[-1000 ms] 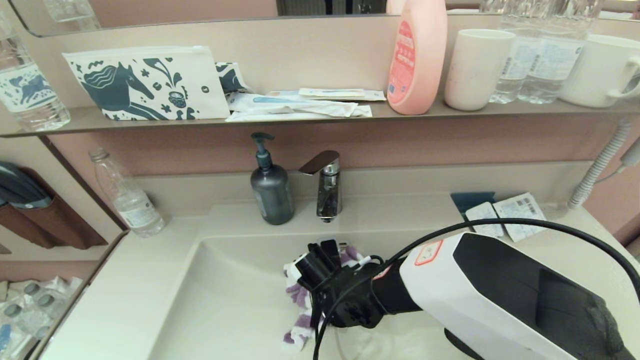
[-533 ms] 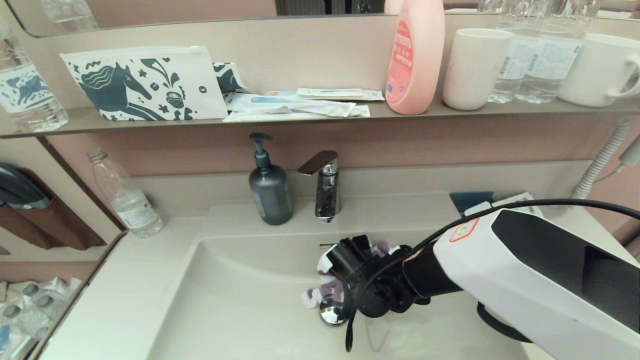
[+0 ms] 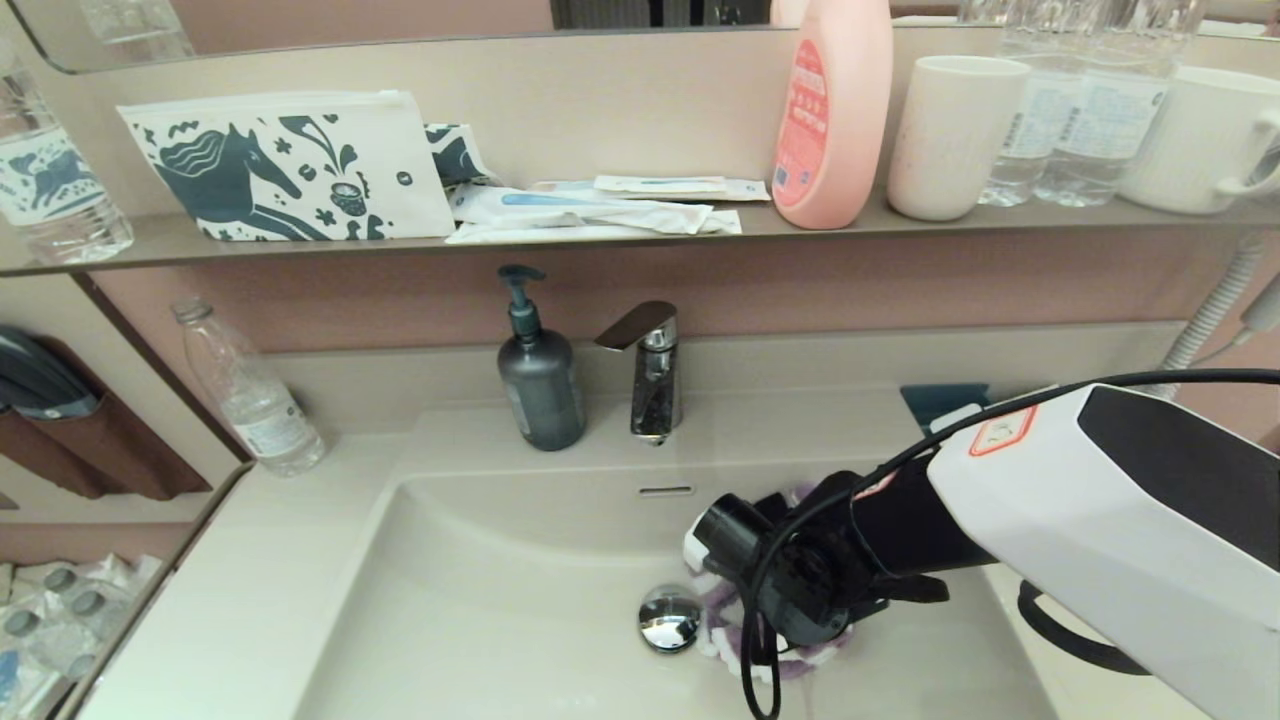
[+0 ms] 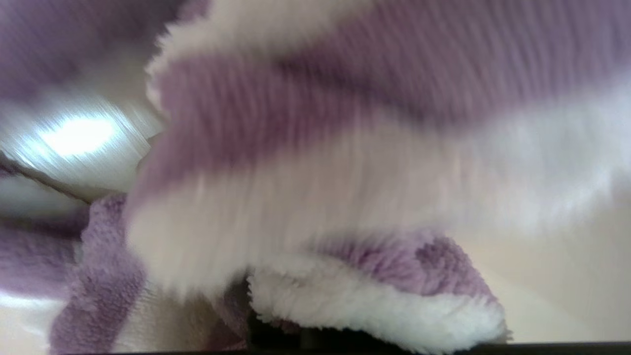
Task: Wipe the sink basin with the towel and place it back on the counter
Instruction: Wipe the sink
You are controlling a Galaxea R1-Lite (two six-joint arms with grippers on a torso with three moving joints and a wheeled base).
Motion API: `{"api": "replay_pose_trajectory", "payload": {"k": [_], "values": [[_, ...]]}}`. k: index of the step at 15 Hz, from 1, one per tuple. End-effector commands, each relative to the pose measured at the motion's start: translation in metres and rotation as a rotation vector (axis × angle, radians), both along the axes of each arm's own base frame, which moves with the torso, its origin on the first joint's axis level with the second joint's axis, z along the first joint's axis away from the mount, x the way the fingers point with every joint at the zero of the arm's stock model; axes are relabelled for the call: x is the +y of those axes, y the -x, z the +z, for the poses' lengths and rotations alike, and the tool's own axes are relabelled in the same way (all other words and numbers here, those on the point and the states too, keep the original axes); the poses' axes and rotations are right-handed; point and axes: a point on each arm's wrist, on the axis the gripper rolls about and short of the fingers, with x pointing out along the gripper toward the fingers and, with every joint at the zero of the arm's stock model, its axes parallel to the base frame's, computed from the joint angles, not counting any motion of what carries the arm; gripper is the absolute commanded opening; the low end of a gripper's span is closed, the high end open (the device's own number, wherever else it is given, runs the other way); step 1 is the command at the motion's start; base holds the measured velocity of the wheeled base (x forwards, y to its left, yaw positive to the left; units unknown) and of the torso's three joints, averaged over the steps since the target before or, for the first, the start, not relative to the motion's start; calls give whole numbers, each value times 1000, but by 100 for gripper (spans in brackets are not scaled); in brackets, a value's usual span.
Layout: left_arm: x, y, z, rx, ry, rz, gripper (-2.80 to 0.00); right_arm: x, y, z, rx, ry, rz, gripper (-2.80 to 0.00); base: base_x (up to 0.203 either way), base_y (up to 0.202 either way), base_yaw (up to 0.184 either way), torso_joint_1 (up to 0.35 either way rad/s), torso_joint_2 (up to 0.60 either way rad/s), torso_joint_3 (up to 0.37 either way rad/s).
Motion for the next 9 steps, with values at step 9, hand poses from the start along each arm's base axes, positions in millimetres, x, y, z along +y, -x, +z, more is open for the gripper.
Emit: {"api": "replay_pose_trajectory", "payload": {"k": [9], "values": [[0, 0, 0, 1, 0, 0, -280, 62, 13, -35, 205, -218, 135, -280, 0, 0, 0, 0, 0, 0]]}}
